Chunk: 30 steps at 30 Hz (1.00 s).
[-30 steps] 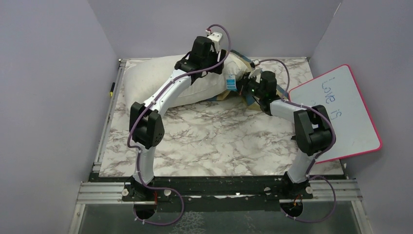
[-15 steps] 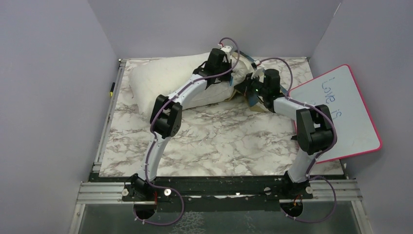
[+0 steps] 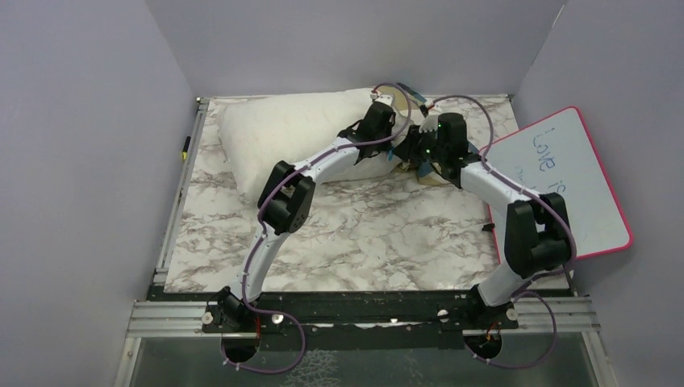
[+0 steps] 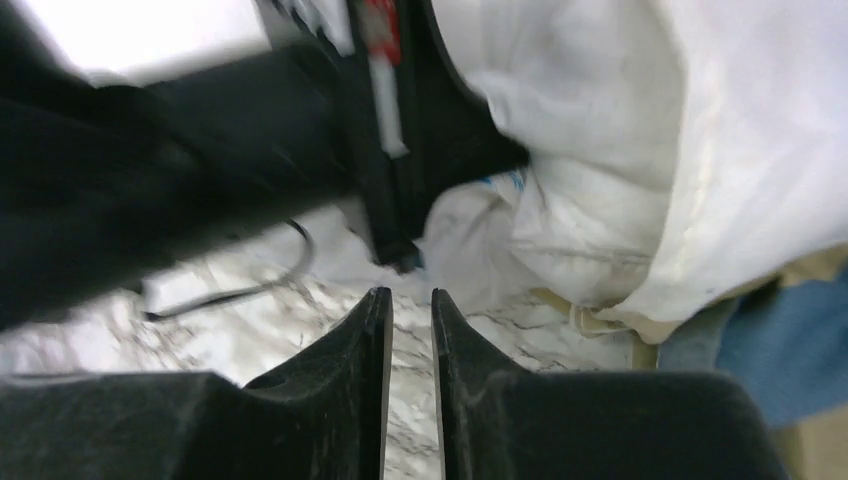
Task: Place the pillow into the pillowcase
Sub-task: Stuff the pillow into the pillowcase.
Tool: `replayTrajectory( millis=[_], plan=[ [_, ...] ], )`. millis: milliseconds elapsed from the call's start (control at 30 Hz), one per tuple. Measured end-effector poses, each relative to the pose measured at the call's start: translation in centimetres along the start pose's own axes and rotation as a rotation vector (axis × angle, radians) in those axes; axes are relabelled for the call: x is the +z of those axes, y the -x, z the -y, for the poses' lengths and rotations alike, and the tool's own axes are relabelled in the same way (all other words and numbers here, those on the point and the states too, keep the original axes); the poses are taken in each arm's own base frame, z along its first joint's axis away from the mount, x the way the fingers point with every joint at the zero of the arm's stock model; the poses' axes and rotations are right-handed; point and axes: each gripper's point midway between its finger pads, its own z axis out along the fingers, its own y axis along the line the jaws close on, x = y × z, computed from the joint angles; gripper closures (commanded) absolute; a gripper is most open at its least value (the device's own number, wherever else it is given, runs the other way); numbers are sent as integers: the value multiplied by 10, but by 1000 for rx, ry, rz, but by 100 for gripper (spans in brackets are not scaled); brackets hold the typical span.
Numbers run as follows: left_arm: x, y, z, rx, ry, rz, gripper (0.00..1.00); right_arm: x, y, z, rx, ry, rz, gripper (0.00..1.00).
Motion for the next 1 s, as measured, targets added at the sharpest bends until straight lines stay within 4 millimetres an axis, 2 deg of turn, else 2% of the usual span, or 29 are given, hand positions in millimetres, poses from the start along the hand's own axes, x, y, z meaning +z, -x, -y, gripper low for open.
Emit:
replayTrajectory(
  millis=[67,167,267,333,433,667,800,833,867,900,933,1000],
  plan=[
    [2,-9,0,-12,0,-10,100,-15,24,-6,33,-64,39,74],
    [2,-8,2,-31,-5,-1,100,-40,60,-10,69,-156,117,68],
    [1,-7,3,-45,-7,2,100,-59,84,-1,96,-265,178,63],
    [1,-7,3,-53,-7,2,100,-63,85,7,101,-320,184,61],
    [1,-7,4,-63,-7,3,100,-61,72,24,103,-391,149,62],
    [1,-6,4,-83,-8,4,100,-30,42,55,105,-466,54,55],
    [1,-5,4,-91,-8,4,100,-18,38,68,122,-507,39,53],
    [1,-6,4,-93,-8,4,100,-16,41,70,126,-520,46,55],
    [1,-5,5,-97,-8,4,100,-15,44,73,129,-530,52,64],
    [1,-5,5,-101,-8,4,100,-13,45,75,134,-542,58,89],
    [1,-5,5,-105,-9,5,100,-12,47,77,134,-550,61,98],
    [0,-4,6,-115,-12,5,100,-8,49,80,136,-556,66,100]
  ],
)
